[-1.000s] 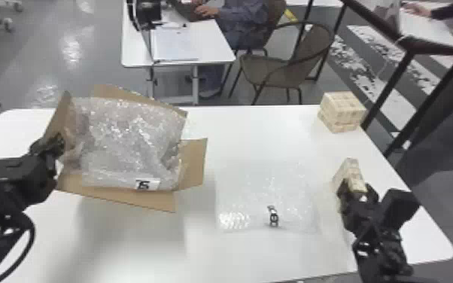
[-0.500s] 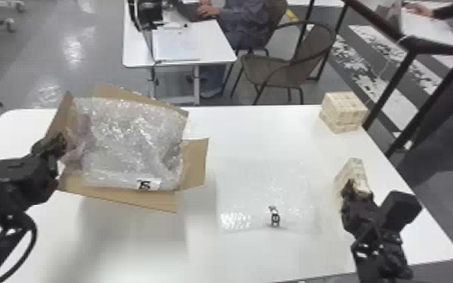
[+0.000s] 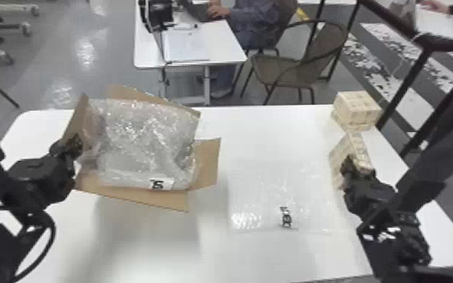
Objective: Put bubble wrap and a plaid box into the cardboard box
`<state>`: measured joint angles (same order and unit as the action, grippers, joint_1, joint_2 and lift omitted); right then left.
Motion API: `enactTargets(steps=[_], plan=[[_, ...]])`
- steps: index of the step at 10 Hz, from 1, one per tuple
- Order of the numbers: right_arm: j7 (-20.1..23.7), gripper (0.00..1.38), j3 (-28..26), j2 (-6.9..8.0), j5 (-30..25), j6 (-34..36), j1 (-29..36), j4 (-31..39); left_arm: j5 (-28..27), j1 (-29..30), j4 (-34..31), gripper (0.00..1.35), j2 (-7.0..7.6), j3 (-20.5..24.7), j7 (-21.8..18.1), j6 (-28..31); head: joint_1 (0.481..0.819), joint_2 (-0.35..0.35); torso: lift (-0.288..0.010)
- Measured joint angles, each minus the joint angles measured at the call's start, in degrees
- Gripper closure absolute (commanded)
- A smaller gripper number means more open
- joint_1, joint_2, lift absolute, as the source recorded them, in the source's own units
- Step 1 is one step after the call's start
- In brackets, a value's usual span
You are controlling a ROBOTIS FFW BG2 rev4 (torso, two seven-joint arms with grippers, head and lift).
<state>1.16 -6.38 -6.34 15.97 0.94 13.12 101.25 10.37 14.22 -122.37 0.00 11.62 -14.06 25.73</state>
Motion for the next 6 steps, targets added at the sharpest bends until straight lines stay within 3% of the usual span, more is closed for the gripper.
enactTargets(steps=[3,6], plan=[[5.18,0.99,3.86,0.06,2.4,7.88,-4.82,5.64,-0.05,-0.26,0.26,1.22,0.0,-0.35,0.0,0.0,0.687,0.022,-0.11],[6.18,0.99,9.92,-1.78,6.97,11.05,-11.85,4.98,-0.33,-0.85,0.7,1.22,0.0,-0.93,0.08,0.02,0.644,0.079,-0.11]])
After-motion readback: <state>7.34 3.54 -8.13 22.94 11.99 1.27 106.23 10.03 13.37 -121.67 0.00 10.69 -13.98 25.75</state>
